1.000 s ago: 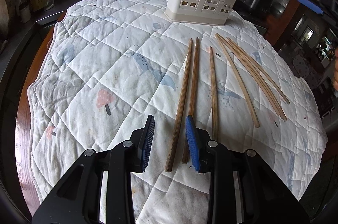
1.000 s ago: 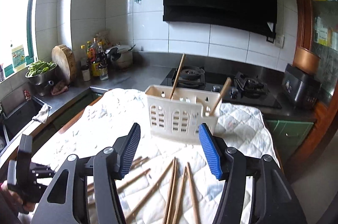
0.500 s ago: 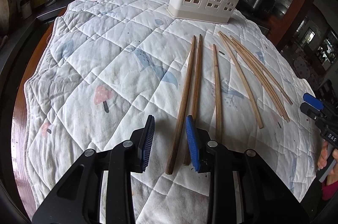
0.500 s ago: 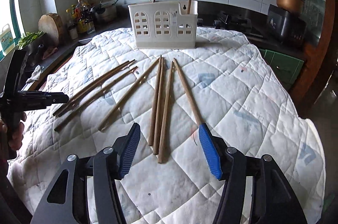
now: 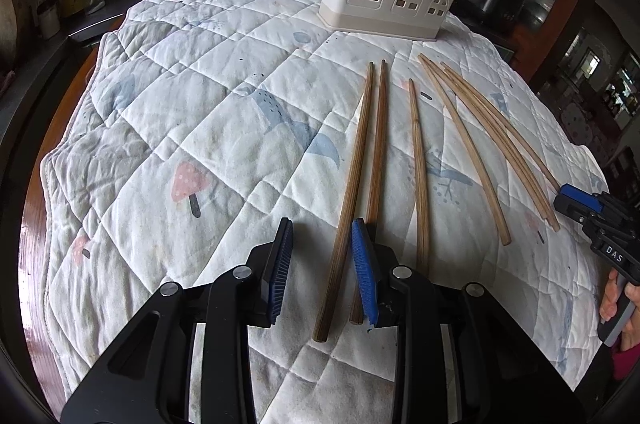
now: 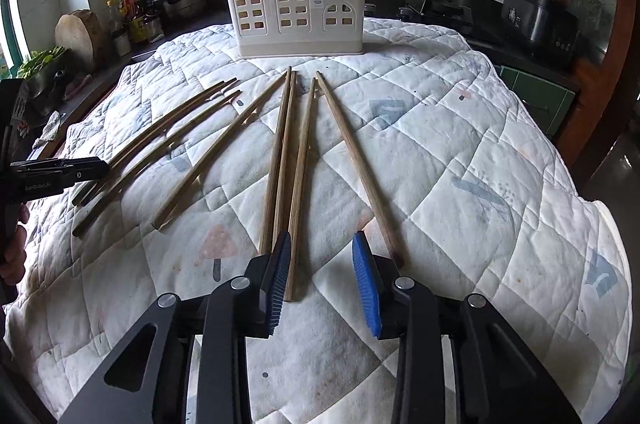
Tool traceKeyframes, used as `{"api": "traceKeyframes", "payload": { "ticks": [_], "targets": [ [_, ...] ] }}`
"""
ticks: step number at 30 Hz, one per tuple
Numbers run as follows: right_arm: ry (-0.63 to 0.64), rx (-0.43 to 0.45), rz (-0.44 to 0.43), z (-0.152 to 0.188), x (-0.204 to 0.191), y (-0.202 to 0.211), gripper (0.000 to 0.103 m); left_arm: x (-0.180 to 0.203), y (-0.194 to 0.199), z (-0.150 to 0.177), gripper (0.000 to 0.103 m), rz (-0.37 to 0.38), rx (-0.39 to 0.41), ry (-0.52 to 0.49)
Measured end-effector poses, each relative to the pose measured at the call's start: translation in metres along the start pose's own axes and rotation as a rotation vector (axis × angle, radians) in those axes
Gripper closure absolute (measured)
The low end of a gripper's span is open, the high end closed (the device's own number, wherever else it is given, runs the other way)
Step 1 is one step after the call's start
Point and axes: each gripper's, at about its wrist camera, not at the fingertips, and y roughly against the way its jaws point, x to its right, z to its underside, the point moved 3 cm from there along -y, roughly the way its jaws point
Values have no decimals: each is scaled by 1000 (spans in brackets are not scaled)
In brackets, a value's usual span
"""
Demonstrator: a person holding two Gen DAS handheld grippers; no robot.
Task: Organize utensils
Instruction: 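Close the left tool on a chopstick while the right tool grasps another chopstick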
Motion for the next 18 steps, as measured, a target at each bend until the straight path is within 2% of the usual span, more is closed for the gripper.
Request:
{"api": "traceKeyframes", "payload": {
  "ticks": [7, 13, 18],
  "targets": [
    [-2, -4, -15, -4, -3, -7, 78, -1, -1, -4, 85, -21, 12, 23],
    [2, -18, -18, -5, -6, -15, 81, 13, -3, 0, 85, -30, 10, -23],
    [27, -35, -13, -2, -12, -20, 83, 8, -4, -1, 85, -15, 7, -3]
  ]
}}
